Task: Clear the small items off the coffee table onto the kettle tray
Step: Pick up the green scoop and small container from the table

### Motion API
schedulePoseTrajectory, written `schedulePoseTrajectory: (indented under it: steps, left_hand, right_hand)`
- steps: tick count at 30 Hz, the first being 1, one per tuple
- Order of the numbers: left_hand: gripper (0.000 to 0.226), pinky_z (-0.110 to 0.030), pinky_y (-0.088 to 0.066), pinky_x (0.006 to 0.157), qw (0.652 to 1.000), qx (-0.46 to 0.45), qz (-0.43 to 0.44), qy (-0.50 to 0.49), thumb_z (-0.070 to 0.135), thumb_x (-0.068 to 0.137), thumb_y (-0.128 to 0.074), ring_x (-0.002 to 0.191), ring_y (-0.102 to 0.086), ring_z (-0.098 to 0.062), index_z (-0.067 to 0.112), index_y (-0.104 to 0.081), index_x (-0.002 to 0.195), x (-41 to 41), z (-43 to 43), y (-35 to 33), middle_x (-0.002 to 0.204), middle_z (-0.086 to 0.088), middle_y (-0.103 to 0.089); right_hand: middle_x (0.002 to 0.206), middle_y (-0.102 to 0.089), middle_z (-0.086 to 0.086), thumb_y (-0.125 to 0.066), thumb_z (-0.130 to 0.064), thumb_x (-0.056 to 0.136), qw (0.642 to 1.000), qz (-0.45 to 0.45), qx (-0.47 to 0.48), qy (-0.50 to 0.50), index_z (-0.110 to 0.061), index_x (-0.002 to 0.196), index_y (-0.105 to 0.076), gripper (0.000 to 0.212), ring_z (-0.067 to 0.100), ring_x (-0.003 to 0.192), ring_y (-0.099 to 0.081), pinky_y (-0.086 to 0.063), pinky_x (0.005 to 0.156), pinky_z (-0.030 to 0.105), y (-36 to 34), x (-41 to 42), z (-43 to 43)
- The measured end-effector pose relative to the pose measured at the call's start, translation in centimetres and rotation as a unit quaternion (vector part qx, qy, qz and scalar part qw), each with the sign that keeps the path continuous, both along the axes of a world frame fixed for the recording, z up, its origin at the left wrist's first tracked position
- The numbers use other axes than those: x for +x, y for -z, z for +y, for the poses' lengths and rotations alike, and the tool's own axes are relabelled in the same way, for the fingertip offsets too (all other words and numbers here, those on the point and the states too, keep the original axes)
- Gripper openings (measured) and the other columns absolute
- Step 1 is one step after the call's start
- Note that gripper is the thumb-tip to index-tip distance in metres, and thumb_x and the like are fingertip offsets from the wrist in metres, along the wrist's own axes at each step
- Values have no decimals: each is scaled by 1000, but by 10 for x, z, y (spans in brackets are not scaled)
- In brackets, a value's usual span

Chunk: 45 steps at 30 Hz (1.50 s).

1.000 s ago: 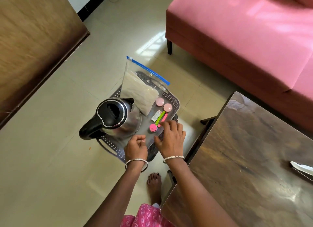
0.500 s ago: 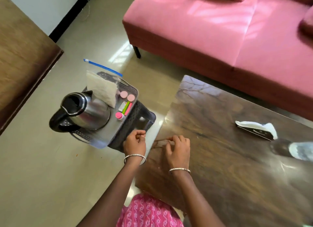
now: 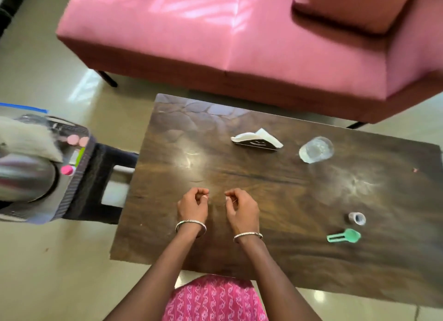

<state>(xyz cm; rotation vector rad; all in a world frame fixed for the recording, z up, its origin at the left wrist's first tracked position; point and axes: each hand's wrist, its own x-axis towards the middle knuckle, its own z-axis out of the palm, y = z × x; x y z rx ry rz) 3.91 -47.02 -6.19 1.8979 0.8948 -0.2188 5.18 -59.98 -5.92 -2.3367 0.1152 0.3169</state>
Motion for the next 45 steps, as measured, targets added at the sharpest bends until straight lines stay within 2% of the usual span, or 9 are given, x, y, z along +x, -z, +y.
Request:
schedulePoseTrajectory:
  steps: [9,13,18,23,28,33,38,40,45]
  left_hand:
    - [26,-36,-55,83,992,-31,20,123,1,84,-57,79,-69,-22,25,-68,82,30,-154,11,78,2,-71]
    - [23,-25,-49,77,981,-17,32,190,4,85,-56,73,-66,-16,23,-69,85,40,-211,20,73,6,-67]
    - [17,-25,-49,72,956,10,53,287,9,85,-57,69,-62,-15,21,-68,86,44,-273,34,76,4,-69]
    - [10,-29,-51,79,898,41,83,431,26,86,-59,89,-67,-19,26,-63,94,38,-334,57,89,5,-72]
    - [36,-35,-47,90,832,88,95,540,39,85,-64,109,-59,-24,22,-54,115,30,-392,81,115,-1,-61]
    - [48,-40,-50,86,798,157,96,574,46,82,-68,112,-57,-27,19,-48,118,25,-424,102,122,-3,-57]
    - [34,-40,-46,86,774,211,53,595,39,89,-59,110,-59,-29,19,-50,115,27,-437,116,119,-4,-60]
    - [26,-39,-45,85,777,220,38,588,36,92,-54,107,-60,-29,20,-54,113,28,-433,117,115,-4,-64]
    - [16,-34,-41,67,843,172,28,508,35,93,-53,89,-65,-27,21,-53,100,30,-392,113,96,-2,-68]
  right_hand:
    - [81,-69,-4,-64,-14,85,995,35,-22,93,-19,90,-68,9,13,69,-62,-51,72,30,7,5,-160]
    - [78,-68,-4,-64,-12,85,987,41,-28,151,-19,90,-69,10,12,66,-60,-50,70,28,13,0,-223]
    - [78,-68,-4,-63,-10,86,962,57,-20,266,-18,92,-70,12,10,66,-61,-51,69,26,25,-17,-291]
    - [78,-70,1,-63,-6,83,920,71,-32,384,-16,91,-72,15,14,61,-59,-45,65,25,45,-22,-355]
    - [87,-72,7,-61,-3,83,893,72,-55,440,-16,95,-72,20,17,65,-60,-41,66,22,66,-14,-405]
    - [87,-72,7,-61,-5,83,896,76,-37,437,-14,98,-71,20,16,65,-61,-48,71,24,86,-4,-435]
    - [89,-69,5,-67,-10,81,916,68,-14,396,-18,104,-68,25,13,62,-58,-56,75,33,101,7,-443]
    - [97,-67,4,-71,-12,79,922,78,-11,378,-18,110,-66,32,15,67,-60,-57,79,36,103,12,-441]
    - [113,-54,1,-80,-16,74,945,108,-38,307,-21,121,-61,52,14,87,-58,-48,83,27,107,23,-425]
